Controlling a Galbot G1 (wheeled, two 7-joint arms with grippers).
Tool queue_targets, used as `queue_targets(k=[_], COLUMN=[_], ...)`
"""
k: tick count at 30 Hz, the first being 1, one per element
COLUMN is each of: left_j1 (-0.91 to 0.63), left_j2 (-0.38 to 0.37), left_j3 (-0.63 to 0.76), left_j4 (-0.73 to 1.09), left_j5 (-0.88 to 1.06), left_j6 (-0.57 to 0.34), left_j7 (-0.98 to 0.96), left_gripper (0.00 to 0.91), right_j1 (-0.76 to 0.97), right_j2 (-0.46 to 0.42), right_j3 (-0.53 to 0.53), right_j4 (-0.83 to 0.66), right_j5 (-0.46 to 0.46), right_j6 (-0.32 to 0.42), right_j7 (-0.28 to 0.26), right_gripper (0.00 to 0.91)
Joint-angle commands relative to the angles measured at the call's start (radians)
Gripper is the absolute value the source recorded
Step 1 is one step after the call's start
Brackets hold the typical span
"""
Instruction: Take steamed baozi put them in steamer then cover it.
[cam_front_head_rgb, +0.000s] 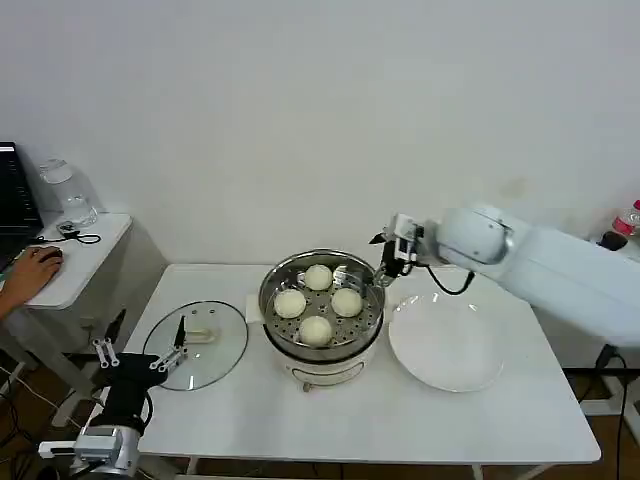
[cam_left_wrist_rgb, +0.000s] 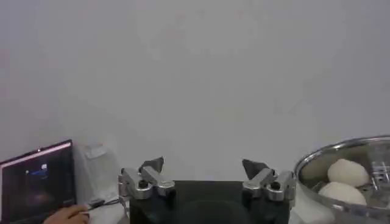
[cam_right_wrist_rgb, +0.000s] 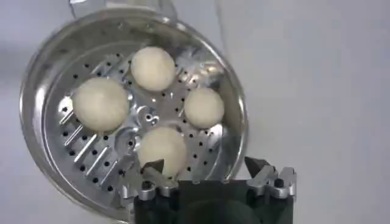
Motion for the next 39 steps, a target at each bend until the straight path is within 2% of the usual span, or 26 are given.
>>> queue_targets(k=[1,3,5,6,8,9,10,12,14,16,19,24,28,34,39], left_j1=[-0.003,-0.003,-0.003,-0.005,-0.007,-0.009,-0.01,-0.018,-0.031,-0.046,-0.08,-0.1,-0.122,-0.217,-0.3], left_j2=[-0.003,0.0,0.003,0.006,0.008,0.012,0.015,0.026,0.038,0.049,0.057,0.092,0.128,0.158,0.183], left_j3=[0.007,0.008,0.004,0.001,-0.004,-0.007,-0.008,-0.009,-0.009,-0.009,-0.009,0.014,0.041,0.078,0.113], left_j4=[0.03,0.045,0.068,0.086,0.106,0.12,0.126,0.154,0.186,0.232,0.326,0.455,0.538,0.688,0.764], left_j5=[0.009,0.022,0.039,0.052,0.069,0.082,0.091,0.133,0.203,0.31,0.502,0.735,0.895,1.034,1.109], left_j6=[-0.017,-0.035,-0.053,-0.064,-0.074,-0.082,-0.086,-0.097,-0.108,-0.121,-0.141,-0.176,-0.225,-0.267,-0.263], left_j7=[0.005,0.012,0.018,0.02,0.019,0.018,0.017,0.004,-0.009,-0.011,-0.018,-0.002,-0.006,-0.05,-0.023], left_gripper=[0.907,0.907,0.907,0.907,0.907,0.907,0.907,0.907,0.907,0.907,0.907,0.907,0.907,0.907,0.907], right_j1=[-0.817,-0.976,-1.152,-1.245,-1.376,-1.445,-1.465,-1.592,-1.655,-1.708,-1.75,-1.838,-1.878,-1.902,-1.916], right_j2=[-0.171,-0.135,-0.072,-0.028,0.072,0.149,0.169,0.315,0.424,0.513,0.617,0.732,0.771,0.81,0.835], right_j3=[0.793,0.958,1.142,1.252,1.364,1.467,1.495,1.654,1.737,1.795,1.839,1.874,1.896,1.915,1.911], right_j4=[0.186,0.176,0.172,0.177,0.193,0.212,0.217,0.248,0.265,0.27,0.25,0.275,0.282,0.296,0.308], right_j5=[-0.162,-0.226,-0.297,-0.343,-0.376,-0.385,-0.387,-0.396,-0.407,-0.41,-0.421,-0.433,-0.446,-0.471,-0.482], right_j6=[0.391,0.449,0.528,0.589,0.62,0.646,0.653,0.692,0.723,0.744,0.784,0.828,0.846,0.862,0.867], right_j7=[0.445,0.454,0.44,0.434,0.407,0.391,0.387,0.348,0.306,0.268,0.246,0.228,0.231,0.241,0.248], right_gripper=[0.907,0.907,0.907,0.907,0.907,0.907,0.907,0.907,0.907,0.907,0.907,0.907,0.907,0.907,0.907])
